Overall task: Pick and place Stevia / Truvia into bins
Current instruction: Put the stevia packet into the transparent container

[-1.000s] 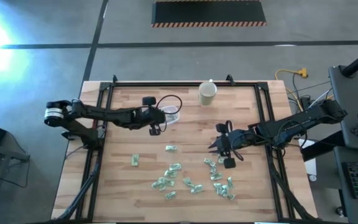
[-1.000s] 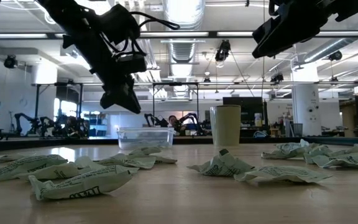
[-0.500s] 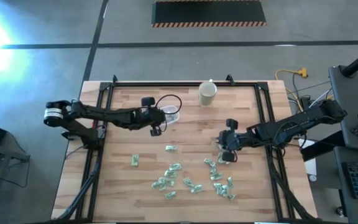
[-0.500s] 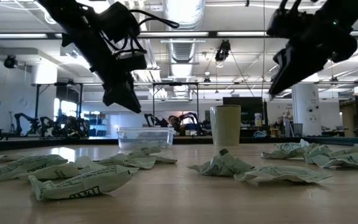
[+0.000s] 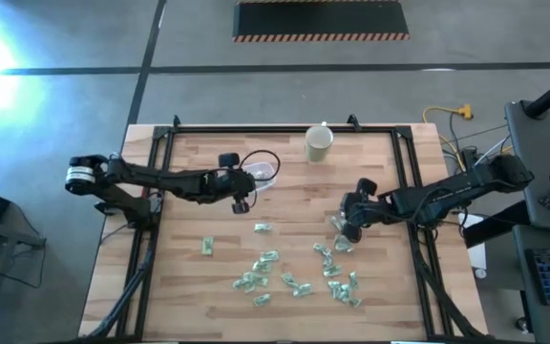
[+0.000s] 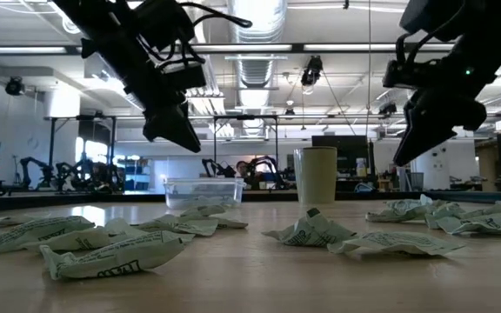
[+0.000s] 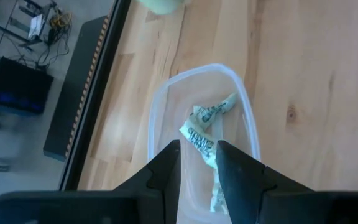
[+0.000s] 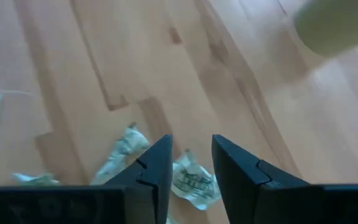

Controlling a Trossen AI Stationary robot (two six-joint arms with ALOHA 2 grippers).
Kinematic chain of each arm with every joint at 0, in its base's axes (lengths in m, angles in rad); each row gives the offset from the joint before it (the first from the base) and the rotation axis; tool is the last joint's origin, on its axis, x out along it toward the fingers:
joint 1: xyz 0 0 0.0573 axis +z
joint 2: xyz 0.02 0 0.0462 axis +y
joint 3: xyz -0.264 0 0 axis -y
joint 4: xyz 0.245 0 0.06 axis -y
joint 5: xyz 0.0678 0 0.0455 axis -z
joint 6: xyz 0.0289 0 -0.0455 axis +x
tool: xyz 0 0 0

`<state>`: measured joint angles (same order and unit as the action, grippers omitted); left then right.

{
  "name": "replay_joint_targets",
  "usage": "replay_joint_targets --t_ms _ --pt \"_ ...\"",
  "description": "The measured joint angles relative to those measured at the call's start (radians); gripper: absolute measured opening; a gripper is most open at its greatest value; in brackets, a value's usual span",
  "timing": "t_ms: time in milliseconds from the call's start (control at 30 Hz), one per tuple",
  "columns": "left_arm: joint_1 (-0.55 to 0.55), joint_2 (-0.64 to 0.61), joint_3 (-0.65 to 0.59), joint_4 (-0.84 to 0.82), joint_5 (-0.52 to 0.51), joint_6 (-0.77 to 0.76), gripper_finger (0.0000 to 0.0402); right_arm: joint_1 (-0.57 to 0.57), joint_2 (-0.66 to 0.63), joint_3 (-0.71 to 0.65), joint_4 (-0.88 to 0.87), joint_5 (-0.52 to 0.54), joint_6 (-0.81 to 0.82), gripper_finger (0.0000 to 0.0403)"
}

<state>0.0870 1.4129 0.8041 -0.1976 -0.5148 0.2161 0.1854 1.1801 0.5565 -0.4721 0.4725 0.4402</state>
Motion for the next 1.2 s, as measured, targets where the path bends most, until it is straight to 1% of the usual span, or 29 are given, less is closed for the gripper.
replay_joint_targets --t_ms 133,200,467,767,900,1033,1200 --pt "-0.035 -0.021 0.004 0.001 0.000 0.000 0.0087 -0.035 0.000 -0.023 0.000 -0.008 0.027 0.0124" --pt "-0.058 -0.044 0.005 0.003 0.000 0.000 0.0087 -0.047 0.000 -0.033 0.004 -0.029 0.031 0.0130" --pt "-0.184 -0.180 0.005 0.007 0.000 -0.001 0.0087 -0.058 0.000 -0.084 0.054 -0.042 0.032 0.0145" --pt "-0.393 -0.331 0.005 0.013 0.000 -0.002 0.0086 -0.059 0.000 -0.141 0.167 -0.063 0.005 0.0141" --pt "-0.474 -0.375 0.004 0.017 0.000 -0.001 0.0086 -0.060 0.000 -0.168 0.174 -0.067 0.001 0.0139" --pt "-0.524 -0.395 0.000 0.015 0.000 -0.001 0.0086 -0.060 0.000 -0.195 0.209 -0.080 0.001 0.0141" --pt "-0.537 -0.397 -0.003 0.014 -0.001 0.000 0.0086 -0.060 0.000 -0.226 0.271 -0.091 0.001 0.0139"
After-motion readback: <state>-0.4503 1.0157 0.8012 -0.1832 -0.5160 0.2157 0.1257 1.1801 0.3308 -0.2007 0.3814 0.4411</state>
